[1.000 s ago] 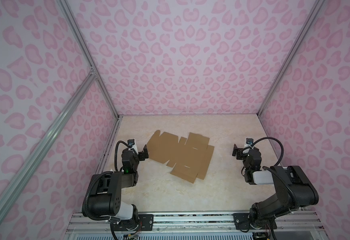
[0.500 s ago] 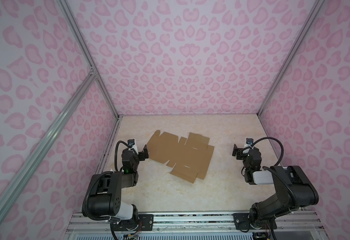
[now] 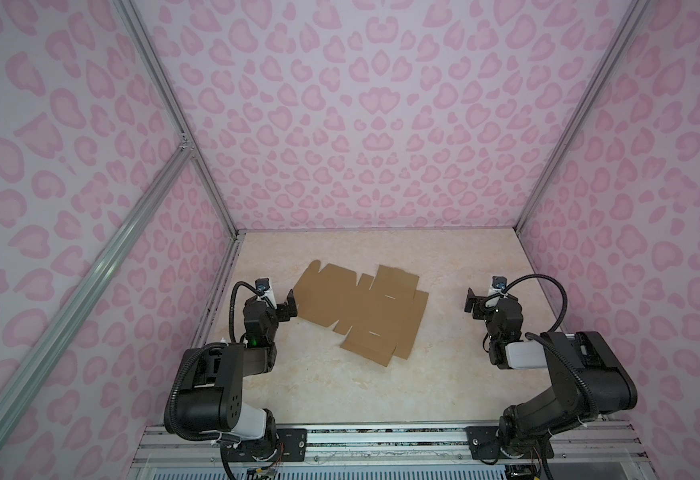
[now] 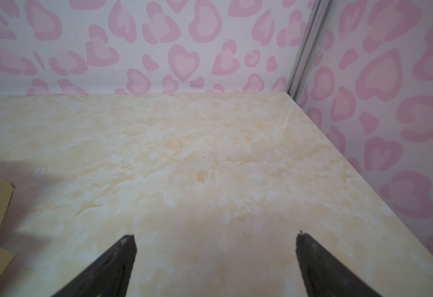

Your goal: Fold the paper box

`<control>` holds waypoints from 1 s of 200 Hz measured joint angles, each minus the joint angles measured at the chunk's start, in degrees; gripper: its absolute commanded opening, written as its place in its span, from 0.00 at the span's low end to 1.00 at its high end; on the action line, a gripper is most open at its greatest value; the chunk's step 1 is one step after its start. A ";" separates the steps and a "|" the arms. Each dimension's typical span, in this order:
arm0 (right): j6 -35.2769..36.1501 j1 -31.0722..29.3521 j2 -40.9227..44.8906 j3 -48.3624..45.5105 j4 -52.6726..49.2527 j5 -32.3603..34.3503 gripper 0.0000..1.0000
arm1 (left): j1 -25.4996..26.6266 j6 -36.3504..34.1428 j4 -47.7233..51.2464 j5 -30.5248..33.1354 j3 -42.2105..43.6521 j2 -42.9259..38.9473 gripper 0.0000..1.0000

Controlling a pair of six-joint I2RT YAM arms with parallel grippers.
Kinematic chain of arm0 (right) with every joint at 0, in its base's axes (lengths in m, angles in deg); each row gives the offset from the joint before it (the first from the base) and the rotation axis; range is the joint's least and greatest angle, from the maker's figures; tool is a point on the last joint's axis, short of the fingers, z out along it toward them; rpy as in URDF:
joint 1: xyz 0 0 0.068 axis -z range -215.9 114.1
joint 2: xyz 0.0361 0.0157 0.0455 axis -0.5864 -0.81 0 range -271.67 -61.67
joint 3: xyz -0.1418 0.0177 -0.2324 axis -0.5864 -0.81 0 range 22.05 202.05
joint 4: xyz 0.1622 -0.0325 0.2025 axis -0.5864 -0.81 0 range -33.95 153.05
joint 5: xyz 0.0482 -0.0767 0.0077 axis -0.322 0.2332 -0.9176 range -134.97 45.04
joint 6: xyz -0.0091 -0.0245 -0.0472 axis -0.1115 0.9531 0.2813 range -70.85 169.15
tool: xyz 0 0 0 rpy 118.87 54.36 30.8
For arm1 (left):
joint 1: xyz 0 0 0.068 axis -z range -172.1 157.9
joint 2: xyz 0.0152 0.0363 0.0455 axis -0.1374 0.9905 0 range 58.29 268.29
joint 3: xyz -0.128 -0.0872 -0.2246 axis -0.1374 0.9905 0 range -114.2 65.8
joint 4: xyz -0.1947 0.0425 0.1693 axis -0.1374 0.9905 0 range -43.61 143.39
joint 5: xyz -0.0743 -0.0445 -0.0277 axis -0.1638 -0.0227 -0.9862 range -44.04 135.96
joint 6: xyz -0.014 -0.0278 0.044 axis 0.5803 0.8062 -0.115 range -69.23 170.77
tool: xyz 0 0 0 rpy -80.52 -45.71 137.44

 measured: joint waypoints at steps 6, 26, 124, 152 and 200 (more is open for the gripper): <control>0.00 0.00 0.00 0.00 0.00 0.00 0.99 | 0.00 0.00 0.00 0.00 0.00 0.00 0.97; 0.00 0.00 0.00 0.00 0.00 0.00 0.99 | 0.00 0.00 0.00 0.00 0.00 0.00 0.98; -12.76 -7.34 27.93 2.56 -14.43 6.34 0.99 | -0.15 -0.26 14.34 -2.84 -6.29 -12.44 0.98; -32.09 -3.45 34.73 1.07 -15.93 3.37 0.99 | -0.15 1.25 19.82 -4.57 -9.25 -20.55 0.97; -40.68 -8.22 34.62 10.99 -30.91 -9.14 0.99 | -0.76 20.52 41.86 3.37 -21.73 -31.19 0.97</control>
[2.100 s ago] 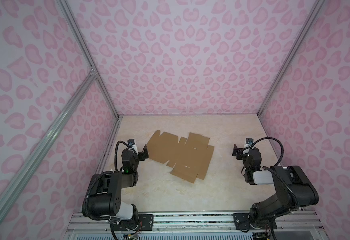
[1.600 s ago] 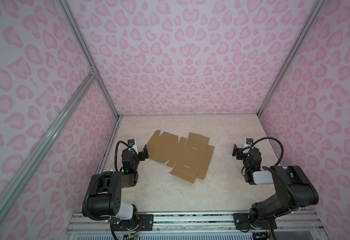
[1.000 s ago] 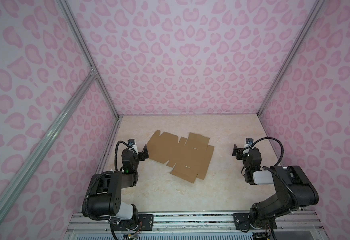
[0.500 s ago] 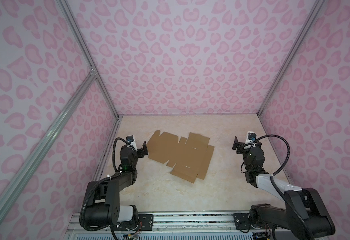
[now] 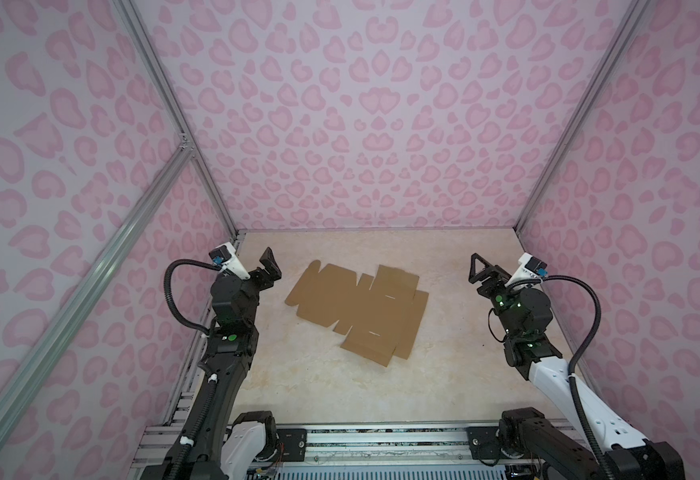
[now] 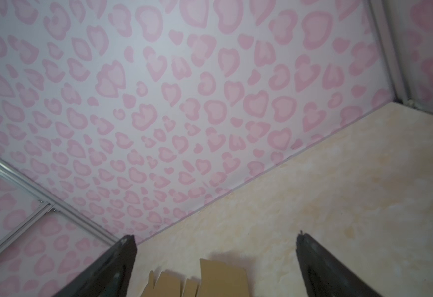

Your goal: Fold the paper box

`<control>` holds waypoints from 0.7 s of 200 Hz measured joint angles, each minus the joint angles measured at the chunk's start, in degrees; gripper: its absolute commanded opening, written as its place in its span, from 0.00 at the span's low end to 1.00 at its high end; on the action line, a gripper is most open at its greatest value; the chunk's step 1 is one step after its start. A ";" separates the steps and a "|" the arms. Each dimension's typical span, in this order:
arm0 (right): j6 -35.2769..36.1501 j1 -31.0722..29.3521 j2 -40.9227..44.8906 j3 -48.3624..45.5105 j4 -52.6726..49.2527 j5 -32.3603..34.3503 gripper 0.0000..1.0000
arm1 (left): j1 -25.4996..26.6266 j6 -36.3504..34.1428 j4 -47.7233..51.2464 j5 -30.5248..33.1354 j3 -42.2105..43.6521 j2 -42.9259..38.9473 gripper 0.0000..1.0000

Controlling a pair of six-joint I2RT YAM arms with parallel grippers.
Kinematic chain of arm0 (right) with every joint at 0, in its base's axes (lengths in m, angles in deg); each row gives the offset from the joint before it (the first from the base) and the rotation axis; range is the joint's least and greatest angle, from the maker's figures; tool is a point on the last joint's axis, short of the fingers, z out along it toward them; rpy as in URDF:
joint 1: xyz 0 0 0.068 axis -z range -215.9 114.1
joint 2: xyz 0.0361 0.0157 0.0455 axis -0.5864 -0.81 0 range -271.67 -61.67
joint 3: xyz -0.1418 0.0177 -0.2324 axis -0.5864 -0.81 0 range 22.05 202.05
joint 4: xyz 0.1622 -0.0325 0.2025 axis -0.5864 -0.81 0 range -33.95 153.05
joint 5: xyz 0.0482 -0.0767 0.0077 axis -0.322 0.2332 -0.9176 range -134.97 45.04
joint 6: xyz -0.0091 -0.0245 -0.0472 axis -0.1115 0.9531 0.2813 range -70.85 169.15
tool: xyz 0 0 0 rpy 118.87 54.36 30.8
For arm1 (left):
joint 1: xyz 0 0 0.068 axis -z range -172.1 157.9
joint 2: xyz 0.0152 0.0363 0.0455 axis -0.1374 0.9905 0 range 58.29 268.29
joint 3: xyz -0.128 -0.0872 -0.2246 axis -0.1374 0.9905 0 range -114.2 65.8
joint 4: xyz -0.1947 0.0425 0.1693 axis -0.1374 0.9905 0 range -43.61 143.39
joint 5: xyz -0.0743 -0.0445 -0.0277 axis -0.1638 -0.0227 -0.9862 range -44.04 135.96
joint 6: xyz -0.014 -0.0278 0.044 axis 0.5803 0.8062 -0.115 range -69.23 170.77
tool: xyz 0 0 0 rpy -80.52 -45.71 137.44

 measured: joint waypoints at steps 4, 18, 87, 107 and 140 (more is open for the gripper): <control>-0.46 -0.68 0.15 0.15 -1.46 -0.37 0.99 | -0.02 1.20 1.88 0.24 -0.35 -0.61 0.97; -1.11 -3.28 0.31 0.92 -6.88 -1.31 0.99 | 0.02 4.74 7.56 -0.46 -0.98 -2.93 0.97; -2.16 -20.90 -7.39 2.80 -26.86 4.02 0.81 | 0.07 10.84 31.58 -4.42 -4.83 -4.52 0.97; -3.56 -22.23 -10.19 1.01 -27.21 5.05 0.76 | 0.07 9.77 38.16 -5.57 -5.29 -3.50 0.97; -6.10 -23.56 -16.98 0.26 -25.68 3.76 0.69 | 0.09 8.61 43.58 -6.84 -3.85 -6.01 0.97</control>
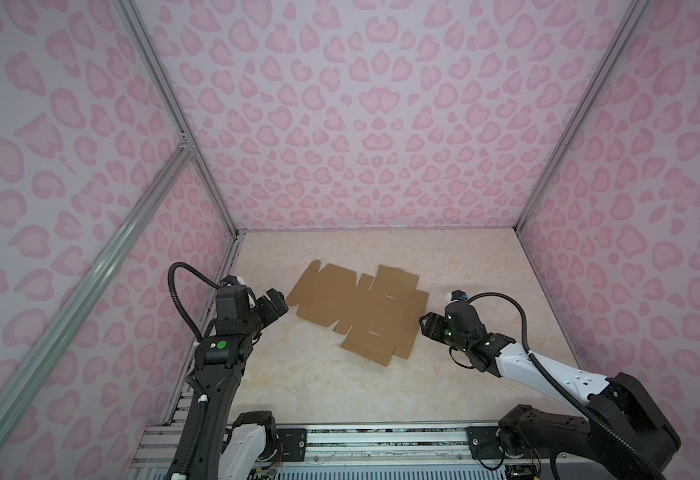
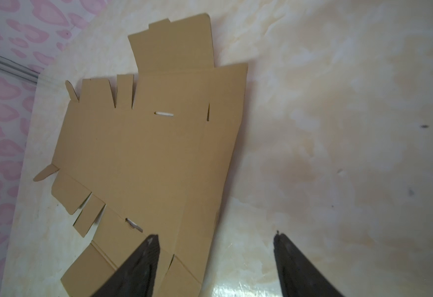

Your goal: Fold the paper box

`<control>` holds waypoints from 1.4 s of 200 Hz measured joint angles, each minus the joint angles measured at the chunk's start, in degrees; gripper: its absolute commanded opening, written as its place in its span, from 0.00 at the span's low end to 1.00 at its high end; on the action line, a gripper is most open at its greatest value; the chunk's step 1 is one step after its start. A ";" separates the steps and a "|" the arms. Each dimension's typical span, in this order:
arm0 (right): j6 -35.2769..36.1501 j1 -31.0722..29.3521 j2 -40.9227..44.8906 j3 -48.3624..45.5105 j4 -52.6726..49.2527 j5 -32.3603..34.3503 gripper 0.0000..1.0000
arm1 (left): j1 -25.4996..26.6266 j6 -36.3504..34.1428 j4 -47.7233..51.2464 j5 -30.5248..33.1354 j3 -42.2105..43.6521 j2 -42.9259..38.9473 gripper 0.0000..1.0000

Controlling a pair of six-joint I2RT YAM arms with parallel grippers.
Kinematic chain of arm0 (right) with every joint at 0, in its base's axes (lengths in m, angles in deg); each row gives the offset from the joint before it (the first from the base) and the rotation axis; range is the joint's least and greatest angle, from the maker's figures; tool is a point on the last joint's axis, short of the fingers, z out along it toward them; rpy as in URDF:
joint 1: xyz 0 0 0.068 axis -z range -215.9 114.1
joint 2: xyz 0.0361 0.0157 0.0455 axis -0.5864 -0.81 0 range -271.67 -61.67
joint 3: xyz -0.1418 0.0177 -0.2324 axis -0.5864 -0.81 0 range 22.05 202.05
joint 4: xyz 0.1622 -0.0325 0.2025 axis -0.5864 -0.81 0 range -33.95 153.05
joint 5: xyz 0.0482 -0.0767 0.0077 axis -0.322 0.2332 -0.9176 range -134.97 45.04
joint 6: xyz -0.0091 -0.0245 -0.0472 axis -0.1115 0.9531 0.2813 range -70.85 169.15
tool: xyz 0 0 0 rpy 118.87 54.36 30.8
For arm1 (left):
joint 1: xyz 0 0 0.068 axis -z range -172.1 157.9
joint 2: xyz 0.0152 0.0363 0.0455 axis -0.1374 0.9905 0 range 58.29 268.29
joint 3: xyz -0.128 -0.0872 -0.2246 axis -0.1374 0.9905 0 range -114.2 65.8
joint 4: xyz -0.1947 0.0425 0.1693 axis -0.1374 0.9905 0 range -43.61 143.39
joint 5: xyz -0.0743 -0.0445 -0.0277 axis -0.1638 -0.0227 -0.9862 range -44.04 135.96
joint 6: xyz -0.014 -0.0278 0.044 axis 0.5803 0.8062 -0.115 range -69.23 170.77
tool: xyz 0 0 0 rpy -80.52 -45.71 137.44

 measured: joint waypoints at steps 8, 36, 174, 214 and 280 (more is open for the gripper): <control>-0.37 -0.42 -1.64 0.39 0.70 -1.05 0.68 | 0.00 -0.15 0.96 0.00 0.37 -1.03 0.97; -1.38 -0.81 -6.21 1.25 4.22 -2.78 0.62 | 0.04 -0.50 1.53 0.96 0.46 -2.95 0.97; -8.76 2.08 -19.82 -2.86 27.50 -9.22 0.38 | 0.04 -0.96 2.78 1.14 0.37 -2.75 0.97; -8.81 2.16 -22.03 -2.95 30.40 -9.29 0.22 | 0.04 -1.36 2.78 1.14 0.37 -2.67 0.97; -7.85 2.16 -19.45 -2.27 28.55 -9.46 0.03 | 0.04 -1.38 2.78 1.16 0.37 -2.34 0.97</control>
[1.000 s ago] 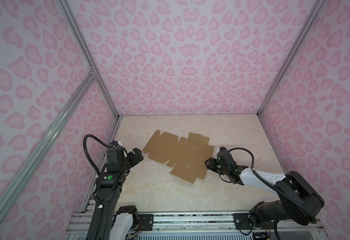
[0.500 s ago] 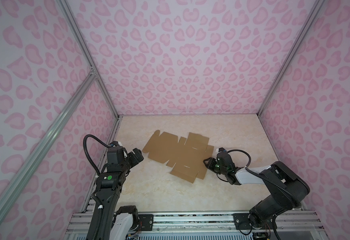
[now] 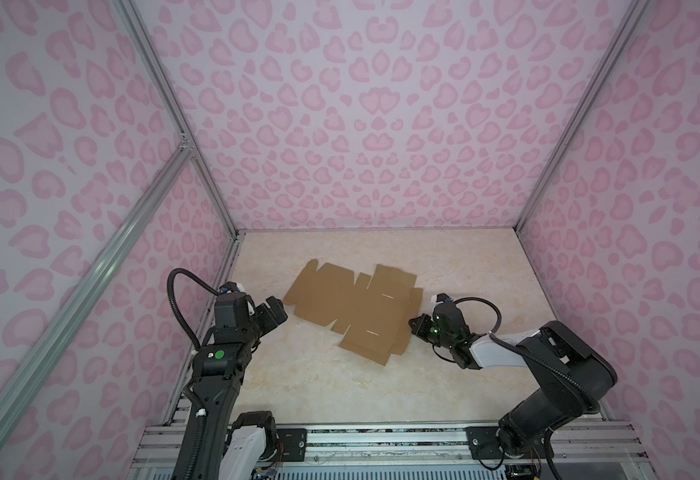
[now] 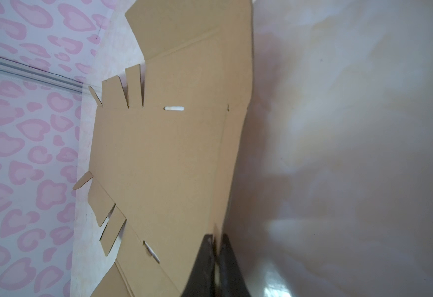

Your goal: Fold the paper box

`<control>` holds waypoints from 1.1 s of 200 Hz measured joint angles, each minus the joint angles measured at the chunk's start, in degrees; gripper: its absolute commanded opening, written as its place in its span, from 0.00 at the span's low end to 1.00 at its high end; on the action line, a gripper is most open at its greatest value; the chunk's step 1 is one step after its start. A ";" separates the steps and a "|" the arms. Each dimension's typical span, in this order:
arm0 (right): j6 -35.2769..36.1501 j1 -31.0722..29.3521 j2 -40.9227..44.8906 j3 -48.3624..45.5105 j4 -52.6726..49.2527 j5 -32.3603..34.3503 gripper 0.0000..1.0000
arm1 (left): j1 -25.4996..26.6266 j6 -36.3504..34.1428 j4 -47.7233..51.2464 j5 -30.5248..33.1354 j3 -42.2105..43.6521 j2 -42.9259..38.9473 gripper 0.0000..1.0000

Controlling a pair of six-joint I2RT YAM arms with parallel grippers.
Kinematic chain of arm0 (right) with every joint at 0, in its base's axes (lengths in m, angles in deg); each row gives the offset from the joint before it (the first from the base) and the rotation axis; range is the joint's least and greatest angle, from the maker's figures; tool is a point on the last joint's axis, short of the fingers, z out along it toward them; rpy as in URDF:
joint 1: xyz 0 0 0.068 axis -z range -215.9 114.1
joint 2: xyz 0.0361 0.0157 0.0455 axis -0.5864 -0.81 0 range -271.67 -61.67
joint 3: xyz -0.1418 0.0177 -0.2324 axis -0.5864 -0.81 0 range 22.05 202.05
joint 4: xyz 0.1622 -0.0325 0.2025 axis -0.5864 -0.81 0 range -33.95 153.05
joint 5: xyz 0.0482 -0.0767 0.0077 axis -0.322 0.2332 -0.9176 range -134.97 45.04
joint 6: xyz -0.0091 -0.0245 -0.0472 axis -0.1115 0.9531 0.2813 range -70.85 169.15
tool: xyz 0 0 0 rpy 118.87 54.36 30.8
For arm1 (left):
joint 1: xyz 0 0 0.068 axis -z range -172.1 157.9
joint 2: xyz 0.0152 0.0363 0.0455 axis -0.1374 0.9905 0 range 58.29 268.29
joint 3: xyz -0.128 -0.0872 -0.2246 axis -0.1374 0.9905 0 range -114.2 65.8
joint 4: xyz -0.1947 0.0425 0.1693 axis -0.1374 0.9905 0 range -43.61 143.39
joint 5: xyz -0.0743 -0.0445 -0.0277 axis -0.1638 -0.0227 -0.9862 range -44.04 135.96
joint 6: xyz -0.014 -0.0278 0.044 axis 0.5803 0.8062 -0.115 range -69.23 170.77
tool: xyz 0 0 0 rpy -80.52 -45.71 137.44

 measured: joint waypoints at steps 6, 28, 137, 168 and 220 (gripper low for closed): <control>0.28 0.00 0.59 0.37 -0.92 0.07 0.02 | 0.00 0.00 0.00 -0.02 0.00 0.04 0.97; 2.47 -0.02 4.28 2.38 -6.71 0.09 0.00 | 0.00 -0.37 0.00 -0.09 -0.13 0.09 0.97; 29.07 -1.09 17.09 29.42 -58.27 3.21 0.00 | 5.40 0.09 -16.28 -12.07 -2.97 -5.31 0.97; 35.76 -2.05 14.01 39.15 -69.46 3.69 0.00 | 6.93 -6.54 -23.43 -12.04 -2.86 -5.25 0.97; 43.89 -5.09 5.27 54.25 -82.23 11.26 0.00 | 11.61 -17.05 -25.35 -13.14 -3.98 -1.81 0.97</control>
